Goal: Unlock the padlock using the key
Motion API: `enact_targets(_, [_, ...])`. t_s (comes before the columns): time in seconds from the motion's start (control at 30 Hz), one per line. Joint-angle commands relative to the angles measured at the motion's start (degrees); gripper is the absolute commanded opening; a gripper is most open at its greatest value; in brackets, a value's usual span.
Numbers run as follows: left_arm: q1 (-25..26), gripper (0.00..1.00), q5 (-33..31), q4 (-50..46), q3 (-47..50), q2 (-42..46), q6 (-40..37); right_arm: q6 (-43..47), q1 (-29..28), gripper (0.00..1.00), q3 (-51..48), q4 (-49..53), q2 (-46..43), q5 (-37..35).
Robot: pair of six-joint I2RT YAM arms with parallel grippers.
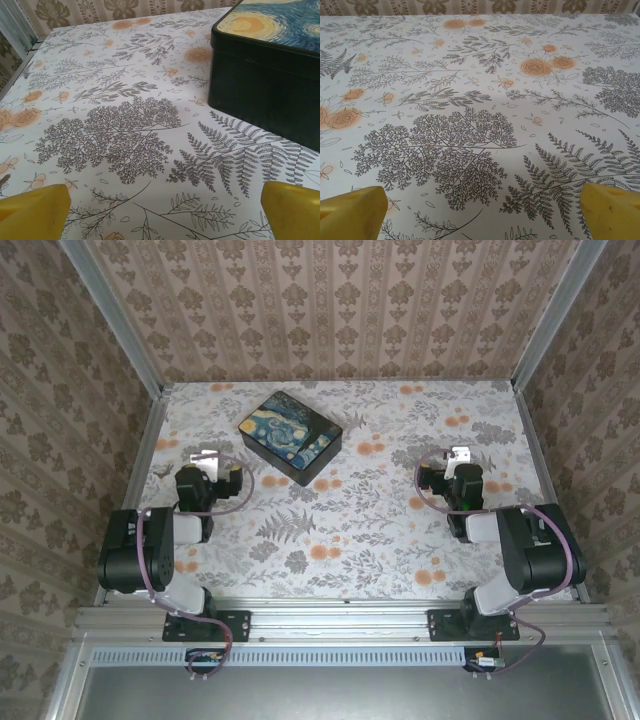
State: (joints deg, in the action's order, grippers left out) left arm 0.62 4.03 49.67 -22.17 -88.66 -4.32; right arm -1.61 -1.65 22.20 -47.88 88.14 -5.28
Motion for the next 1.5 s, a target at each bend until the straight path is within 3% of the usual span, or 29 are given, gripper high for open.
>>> enact_targets(0.0, [-0.62,1.00,0.94,0.52,-0.59,0.33,0.38,0.68,-0.20,1.00,0.89,-1.60,-0.51,1.35])
enact_targets(0.97, [-0.74,1.00,-2.03,-0.40,-1.09,0.59,1.55,-0.06,0.83,1.00,1.21,-0.88,-0.51,2.66])
enact_targets(1.1, [-0.40,1.00,-11.06,-12.59,-5.42,5.87,4.30,-0.51,0.79,1.00,3.99,6.40,-3.20,1.03])
enact_targets(1.3, [0.19,1.00,-21.74,-42.66,-20.56,11.70,10.96,-2.71,0.07,0.95,14.06,28.59,-10.41,0.14])
enact_targets(1.47, [0.09,1.00,-20.95,-59.19,-29.40,10.44,17.84,-10.24,-3.20,0.87,24.74,44.01,-10.36,2.95])
